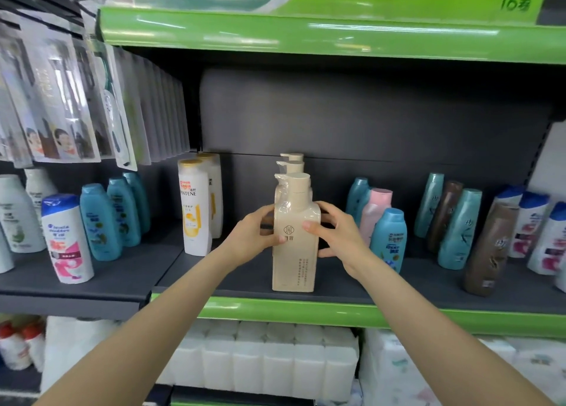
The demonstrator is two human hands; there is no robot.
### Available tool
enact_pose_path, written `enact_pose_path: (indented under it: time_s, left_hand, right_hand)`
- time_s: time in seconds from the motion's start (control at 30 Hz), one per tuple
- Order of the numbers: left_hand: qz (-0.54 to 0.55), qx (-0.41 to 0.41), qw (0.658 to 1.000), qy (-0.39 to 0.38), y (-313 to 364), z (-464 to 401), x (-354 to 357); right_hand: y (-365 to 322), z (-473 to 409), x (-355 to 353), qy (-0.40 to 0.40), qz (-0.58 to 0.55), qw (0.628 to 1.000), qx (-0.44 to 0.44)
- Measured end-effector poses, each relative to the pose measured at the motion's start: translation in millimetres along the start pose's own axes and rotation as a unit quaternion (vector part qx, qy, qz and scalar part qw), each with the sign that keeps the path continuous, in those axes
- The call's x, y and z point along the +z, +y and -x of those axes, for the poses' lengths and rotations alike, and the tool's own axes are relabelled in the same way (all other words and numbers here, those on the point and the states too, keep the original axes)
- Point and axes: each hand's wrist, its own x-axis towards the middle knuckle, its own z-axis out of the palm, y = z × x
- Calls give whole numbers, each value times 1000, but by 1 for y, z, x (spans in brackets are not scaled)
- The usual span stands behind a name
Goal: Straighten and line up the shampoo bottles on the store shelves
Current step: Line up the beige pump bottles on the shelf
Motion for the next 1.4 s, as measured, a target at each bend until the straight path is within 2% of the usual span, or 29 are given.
enact_pose_path:
  time_s: [0.07,0.13,0.2,0.27,0.33,0.47,0.73,0.87,0.97,1.07,1.3,1.4]
  left_hand:
    - [9,-7,1000,20,4,0,-1]
    - [9,13,996,83,11,0,-6]
    - [-2,65,986,152,22,-1,-12]
    - [-42,127,973,186,34,-4,-18]
    - [-86,167,965,182,44,-10,-23]
    - [-161,198,957,140,53,-25,-28]
    - [-140,211,960,121,46,-32,-25]
    - [-132,208,963,114,46,-35,-28]
    - [-143,203,962,110,49,-35,-30]
    - [-162,192,962,105,51,-35,-31]
    - [-234,172,948,131,52,-35,-28]
    - [-275,171,931,169,52,-32,-25]
  right_hand:
    - [-1,1,-3,-12,2,1000,6]
    - [-4,1,-7,-22,2,1000,15]
    - [-11,-4,-12,-6,3,1000,12]
    - [-22,-13,-19,34,-2,999,-7]
    - [-35,-26,-24,64,-2,998,-29]
    - [-51,-57,-20,66,24,996,-51]
    - [-47,-108,-2,19,110,993,-42]
    - [-48,-124,5,35,101,994,-10]
    - [-50,-123,3,36,152,988,-16]
    - [-48,-118,-2,39,154,987,-36]
    - [-40,-100,-21,121,151,977,-87]
    - [-42,-87,-29,144,153,972,-104]
